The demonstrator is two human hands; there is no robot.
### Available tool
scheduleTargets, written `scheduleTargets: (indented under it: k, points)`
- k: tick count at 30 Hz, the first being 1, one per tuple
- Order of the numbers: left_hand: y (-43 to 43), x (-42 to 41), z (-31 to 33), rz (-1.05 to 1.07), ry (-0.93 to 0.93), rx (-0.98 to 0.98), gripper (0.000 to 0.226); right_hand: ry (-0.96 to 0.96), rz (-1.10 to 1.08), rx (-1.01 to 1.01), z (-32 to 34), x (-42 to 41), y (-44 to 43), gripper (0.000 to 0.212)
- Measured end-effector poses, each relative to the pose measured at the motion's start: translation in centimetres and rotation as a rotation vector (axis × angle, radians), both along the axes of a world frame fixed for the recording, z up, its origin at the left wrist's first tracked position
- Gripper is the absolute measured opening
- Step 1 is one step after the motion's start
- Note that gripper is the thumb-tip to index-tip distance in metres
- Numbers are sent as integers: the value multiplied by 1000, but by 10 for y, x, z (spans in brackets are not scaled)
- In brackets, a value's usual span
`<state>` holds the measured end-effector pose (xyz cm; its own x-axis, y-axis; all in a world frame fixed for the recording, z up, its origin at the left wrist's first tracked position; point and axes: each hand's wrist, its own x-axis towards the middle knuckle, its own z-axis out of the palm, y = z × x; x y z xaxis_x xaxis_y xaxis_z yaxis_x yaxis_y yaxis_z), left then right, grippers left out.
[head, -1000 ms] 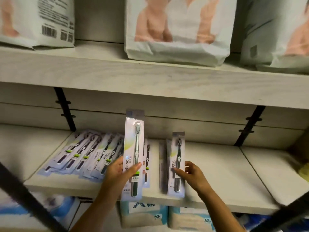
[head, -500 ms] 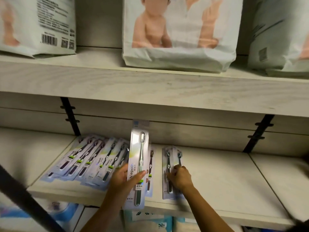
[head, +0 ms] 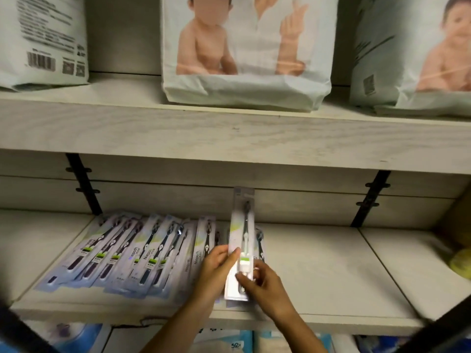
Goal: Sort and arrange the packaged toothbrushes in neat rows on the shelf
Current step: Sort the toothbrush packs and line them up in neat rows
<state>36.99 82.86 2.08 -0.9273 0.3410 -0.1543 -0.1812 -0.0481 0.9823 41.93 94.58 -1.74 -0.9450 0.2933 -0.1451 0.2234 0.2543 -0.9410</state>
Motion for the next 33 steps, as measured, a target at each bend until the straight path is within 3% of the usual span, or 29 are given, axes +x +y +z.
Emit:
scheduleTargets:
  k: [4,7,16,20,24,29,33]
  points:
    - [-12,-6,-6,0,34,-60,7,-247,-40,305,-7,-25,26,25]
    - [-25,-10,-12,-24,19,-51,10,-357,-27,405,-12,-38,29,30]
    - [-49,-16,-15,-23,-43,-12,15,-395,0,553,-13,-43,26,18]
    - [-55,-13,-14,-31,32,-26,17,-414,-30,564,-10,-35,29,42]
    - [-57,-11,-8,-15,78,-2,13,-292,-40,537,6,-22,29,45]
    - [-72,-13,4,-76,165,-8,16,156,44,331,49,-3,6,20]
    - [-99,-10,9,-60,289,-24,14,316,61,170,74,10,-28,15]
